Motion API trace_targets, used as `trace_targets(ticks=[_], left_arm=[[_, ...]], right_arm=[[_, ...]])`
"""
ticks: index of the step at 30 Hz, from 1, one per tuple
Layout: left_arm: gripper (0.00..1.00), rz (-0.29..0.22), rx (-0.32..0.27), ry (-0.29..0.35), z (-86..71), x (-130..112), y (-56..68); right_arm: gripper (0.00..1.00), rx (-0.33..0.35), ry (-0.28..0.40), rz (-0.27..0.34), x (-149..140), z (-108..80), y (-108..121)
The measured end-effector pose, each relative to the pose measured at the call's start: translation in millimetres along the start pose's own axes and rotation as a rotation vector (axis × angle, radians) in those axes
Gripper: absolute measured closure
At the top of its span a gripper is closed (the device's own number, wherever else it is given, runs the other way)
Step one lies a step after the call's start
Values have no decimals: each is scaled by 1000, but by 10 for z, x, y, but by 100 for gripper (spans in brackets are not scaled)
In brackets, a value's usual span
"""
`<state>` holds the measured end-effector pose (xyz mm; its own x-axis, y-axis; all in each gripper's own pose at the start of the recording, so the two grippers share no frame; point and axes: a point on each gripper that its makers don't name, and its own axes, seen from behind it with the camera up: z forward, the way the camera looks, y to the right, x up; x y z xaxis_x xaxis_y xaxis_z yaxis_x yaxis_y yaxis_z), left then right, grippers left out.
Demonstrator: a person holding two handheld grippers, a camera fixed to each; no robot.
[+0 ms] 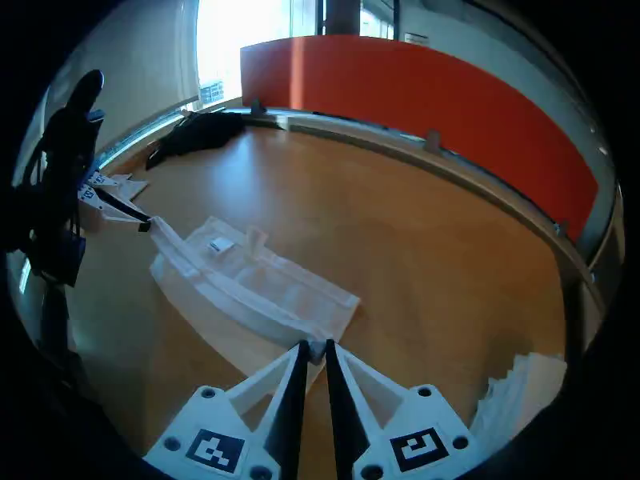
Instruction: Fold towel
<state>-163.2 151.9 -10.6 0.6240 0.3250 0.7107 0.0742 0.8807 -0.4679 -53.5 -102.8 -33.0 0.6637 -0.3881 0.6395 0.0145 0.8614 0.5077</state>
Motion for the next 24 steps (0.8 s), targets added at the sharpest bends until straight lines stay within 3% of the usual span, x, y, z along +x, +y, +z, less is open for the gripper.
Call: trace_targets(ticks=[15,24], left_arm=[[89,50,33,-51,361,-59,-134],[86,30,48,-60,517,-81,-213]], right_arm=[[83,-14,-50,19,-98,340,110],[80,-40,-73,42,-143,491,202]])
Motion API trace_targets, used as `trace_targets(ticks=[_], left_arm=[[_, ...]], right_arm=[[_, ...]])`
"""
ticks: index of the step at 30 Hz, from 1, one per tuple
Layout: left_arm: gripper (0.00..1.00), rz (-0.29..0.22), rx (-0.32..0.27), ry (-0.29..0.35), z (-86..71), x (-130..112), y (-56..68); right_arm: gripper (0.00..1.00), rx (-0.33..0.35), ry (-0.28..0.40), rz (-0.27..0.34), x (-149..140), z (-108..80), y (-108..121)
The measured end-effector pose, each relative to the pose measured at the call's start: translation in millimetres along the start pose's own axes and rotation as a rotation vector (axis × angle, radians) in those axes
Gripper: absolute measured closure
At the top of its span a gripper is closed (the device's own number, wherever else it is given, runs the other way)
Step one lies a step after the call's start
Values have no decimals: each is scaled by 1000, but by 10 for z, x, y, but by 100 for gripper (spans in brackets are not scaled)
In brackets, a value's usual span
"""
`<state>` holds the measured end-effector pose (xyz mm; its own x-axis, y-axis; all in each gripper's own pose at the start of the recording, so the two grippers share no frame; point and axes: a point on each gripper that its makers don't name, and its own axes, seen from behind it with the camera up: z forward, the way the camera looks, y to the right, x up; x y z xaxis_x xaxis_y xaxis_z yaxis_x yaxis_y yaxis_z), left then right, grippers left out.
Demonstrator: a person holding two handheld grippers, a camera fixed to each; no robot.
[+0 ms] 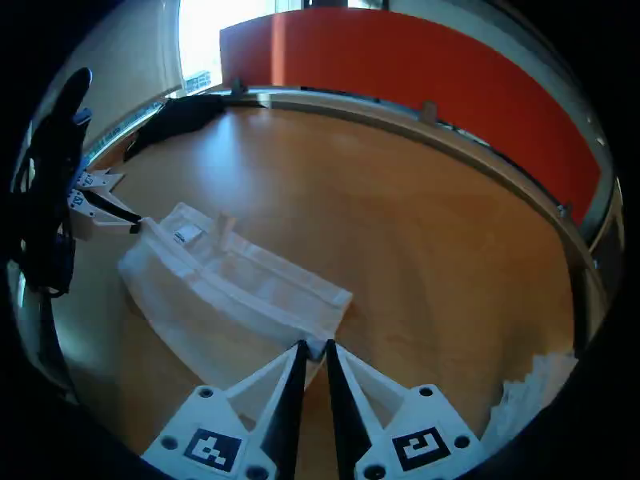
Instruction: Fold towel
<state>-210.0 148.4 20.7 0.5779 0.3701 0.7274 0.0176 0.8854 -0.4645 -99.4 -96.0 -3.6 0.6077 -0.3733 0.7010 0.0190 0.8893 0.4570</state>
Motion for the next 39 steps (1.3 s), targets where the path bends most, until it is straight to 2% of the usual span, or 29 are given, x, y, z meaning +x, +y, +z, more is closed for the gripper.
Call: trace_targets(ticks=[7,11,15,17,19,21,23,27,39], left_arm=[[77,-5,39,-14,109,-31,-129],[68,-5,55,-12,144,-12,-185],[54,-6,67,-6,136,16,-224],[37,-7,71,-5,123,21,-241],[31,-7,72,-1,107,29,-249],[24,-7,72,3,92,35,-254],[12,-8,75,7,73,38,-261],[10,-17,75,11,42,30,-264],[11,-42,81,17,-70,-76,-261]], right_arm=[[74,-55,-12,10,-18,75,160],[67,-71,-19,6,-26,86,217],[55,-79,-18,1,-22,79,232],[44,-81,-17,-2,-18,73,229],[36,-78,-16,-3,-13,62,215],[33,-74,-14,-4,-10,51,199],[31,-69,-15,-1,-13,41,180],[27,-59,-14,6,-26,18,139],[26,-36,-12,13,-144,-107,29]])
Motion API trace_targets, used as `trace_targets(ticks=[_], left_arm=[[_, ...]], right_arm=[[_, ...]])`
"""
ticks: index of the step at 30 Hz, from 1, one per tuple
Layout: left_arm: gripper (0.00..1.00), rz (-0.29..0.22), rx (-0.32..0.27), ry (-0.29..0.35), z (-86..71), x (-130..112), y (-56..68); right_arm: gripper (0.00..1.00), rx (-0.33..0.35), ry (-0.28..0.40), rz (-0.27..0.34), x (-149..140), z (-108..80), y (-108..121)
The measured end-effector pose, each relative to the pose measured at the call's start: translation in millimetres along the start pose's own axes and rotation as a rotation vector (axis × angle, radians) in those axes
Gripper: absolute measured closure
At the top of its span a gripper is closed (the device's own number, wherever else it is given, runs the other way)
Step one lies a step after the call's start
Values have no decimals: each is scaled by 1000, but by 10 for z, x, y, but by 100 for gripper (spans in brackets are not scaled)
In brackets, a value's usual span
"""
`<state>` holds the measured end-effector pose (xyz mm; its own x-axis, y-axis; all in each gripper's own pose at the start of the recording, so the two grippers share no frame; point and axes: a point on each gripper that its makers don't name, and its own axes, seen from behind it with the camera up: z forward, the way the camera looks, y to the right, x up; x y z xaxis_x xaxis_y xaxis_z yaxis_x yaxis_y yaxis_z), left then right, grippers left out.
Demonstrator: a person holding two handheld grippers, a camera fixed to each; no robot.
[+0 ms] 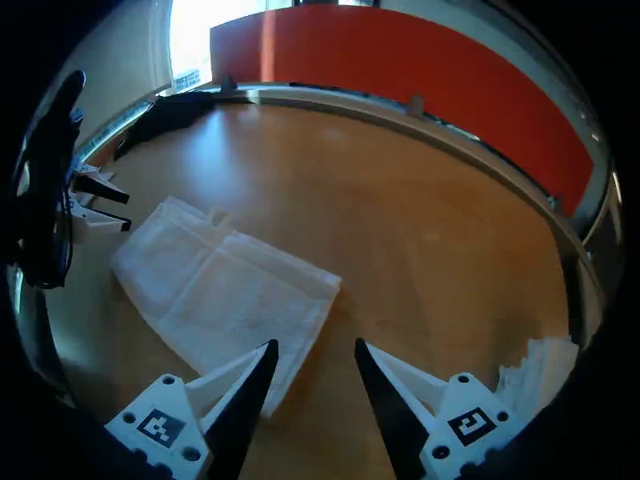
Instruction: Fold towel
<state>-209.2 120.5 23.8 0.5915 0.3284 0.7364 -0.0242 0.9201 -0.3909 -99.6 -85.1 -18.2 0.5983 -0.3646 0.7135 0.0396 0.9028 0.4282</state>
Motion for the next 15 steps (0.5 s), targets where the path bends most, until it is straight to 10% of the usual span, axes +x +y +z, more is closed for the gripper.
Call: trace_targets(ticks=[15], left_arm=[[11,-51,27,-4,-339,-435,40]], right_arm=[[26,19,4,-26,-280,-242,-197]])
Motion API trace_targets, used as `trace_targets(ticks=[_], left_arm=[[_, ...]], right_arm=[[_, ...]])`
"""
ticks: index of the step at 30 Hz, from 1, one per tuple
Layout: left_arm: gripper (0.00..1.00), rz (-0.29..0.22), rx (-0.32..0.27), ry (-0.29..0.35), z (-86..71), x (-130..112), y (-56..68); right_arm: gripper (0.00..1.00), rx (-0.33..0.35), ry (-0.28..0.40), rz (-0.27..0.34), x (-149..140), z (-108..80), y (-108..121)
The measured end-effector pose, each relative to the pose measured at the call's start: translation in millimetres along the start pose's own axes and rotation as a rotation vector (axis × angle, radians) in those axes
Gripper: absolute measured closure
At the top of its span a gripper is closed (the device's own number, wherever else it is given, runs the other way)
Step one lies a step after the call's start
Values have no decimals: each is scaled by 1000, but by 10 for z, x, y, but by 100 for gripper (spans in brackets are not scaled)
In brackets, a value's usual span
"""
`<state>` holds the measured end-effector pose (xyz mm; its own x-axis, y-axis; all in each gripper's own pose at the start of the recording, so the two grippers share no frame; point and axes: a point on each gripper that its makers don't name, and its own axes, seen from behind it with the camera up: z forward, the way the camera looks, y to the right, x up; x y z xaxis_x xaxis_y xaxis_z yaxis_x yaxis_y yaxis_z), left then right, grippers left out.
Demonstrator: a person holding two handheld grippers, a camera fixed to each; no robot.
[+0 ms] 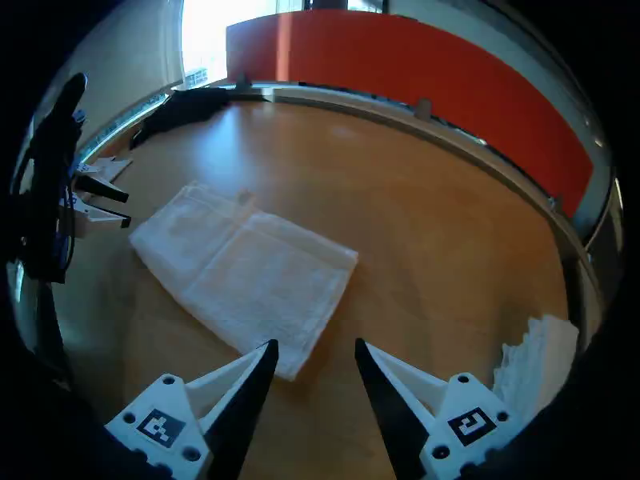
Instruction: Fold towel
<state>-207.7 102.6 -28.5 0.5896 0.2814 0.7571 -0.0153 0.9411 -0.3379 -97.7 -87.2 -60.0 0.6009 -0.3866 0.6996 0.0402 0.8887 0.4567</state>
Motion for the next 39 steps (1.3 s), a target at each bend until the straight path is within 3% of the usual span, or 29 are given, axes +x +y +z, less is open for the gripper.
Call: trace_targets(ticks=[12,19,31,39], left_arm=[[11,-47,20,-8,-181,-299,-15],[11,-66,31,-6,-288,-400,-30],[11,-99,47,-4,-462,-570,-64],[10,-111,44,-6,-509,-623,-51]], right_arm=[[26,25,-13,-5,-189,-78,-118],[27,62,-33,-52,-233,-37,-158],[39,119,-76,-108,-293,75,-159],[58,132,-97,-122,-354,131,-150]])
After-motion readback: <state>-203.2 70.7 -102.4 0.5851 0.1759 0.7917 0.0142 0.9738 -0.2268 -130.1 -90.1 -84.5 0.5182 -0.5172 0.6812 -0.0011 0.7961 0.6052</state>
